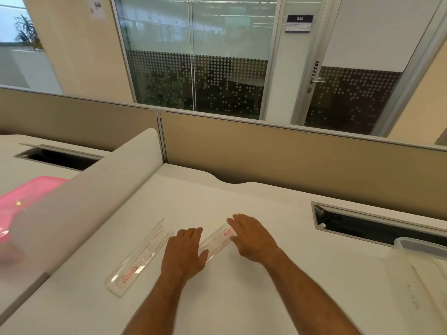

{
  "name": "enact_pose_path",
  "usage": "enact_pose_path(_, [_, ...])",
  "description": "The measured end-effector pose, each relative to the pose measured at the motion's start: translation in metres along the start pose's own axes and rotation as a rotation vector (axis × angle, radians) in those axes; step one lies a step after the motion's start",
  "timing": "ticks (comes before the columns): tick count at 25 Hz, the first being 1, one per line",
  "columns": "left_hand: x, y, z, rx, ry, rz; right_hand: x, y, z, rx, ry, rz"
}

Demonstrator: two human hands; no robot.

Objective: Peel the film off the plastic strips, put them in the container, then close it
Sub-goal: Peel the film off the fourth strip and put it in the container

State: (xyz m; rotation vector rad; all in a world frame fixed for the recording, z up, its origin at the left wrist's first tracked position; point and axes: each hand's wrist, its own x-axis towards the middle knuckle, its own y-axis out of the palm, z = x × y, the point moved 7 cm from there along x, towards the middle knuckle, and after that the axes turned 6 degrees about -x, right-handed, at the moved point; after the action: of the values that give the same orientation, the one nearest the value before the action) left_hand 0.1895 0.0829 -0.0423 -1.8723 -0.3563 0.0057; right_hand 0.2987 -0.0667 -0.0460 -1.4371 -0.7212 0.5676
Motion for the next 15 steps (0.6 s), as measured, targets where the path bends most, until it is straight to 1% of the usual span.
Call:
enact_pose_path(3, [0.004,0.005,0.006,0.006,-0.042,0.039,0.021,0.008,0.012,-0.059,-0.077,0.027])
enact_pose_path(6, [0.004,0.005,0.004,-0.058,-0.068,-0.004,0.028,0.015,0.013,-0.099,-0.12,0.057])
enact_pose_path(9, [0.004,0.005,0.001,-0.109,-0.075,-0.048,0.023,0.011,0.005,-0.082,-0.09,0.046])
enact_pose_path(12, [0.001,0.009,-0.009,-0.09,-0.036,-0.032,0.009,0.004,-0.003,-0.103,-0.057,0.043])
enact_pose_path(15, [-0.002,0.013,-0.023,-0.107,-0.007,-0.02,-0.01,-0.002,-0.015,-0.03,-0.004,0.078])
